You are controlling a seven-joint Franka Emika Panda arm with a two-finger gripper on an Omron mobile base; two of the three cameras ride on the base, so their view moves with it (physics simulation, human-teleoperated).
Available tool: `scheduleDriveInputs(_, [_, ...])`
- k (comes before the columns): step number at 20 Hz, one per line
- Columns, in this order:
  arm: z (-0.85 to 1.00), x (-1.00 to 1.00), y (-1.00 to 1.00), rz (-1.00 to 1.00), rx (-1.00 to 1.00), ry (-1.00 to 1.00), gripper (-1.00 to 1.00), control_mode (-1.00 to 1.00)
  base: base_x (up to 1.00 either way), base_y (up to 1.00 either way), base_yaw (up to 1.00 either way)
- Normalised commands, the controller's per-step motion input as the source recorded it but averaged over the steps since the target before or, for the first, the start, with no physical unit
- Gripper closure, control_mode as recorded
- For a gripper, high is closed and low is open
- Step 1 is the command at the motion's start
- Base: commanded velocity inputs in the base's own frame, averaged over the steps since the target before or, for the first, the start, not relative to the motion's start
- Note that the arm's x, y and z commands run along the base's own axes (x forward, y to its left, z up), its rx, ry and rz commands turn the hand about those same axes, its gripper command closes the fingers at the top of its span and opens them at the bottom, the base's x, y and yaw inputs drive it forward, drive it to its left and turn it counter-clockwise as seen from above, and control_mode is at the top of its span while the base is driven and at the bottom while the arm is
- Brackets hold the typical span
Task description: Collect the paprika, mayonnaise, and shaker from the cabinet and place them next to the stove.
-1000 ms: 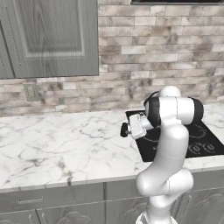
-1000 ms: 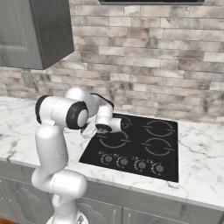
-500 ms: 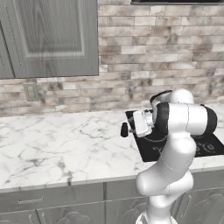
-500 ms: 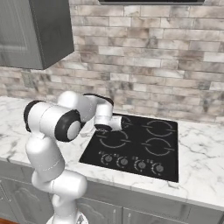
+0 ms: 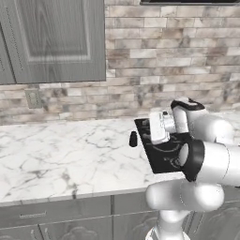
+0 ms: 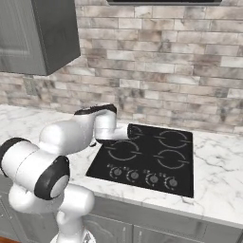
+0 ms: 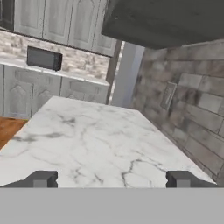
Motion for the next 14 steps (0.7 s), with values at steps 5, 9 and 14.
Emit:
scheduleDriveInputs(5, [0.65,-0.99,0.13,-0.14,0.0,-0.02,-1.0,-1.0,0.0,0.0,0.0])
scheduleDriveInputs(9, [0.76,-1.0,0.13,-0.14,0.0,0.0,-1.0,-1.0,0.0,0.0,0.0])
scheduleDriveInputs(14, [0.62,-0.99,0.25,-0.21,0.0,0.0,-1.0,-1.0,0.0,0.0,0.0])
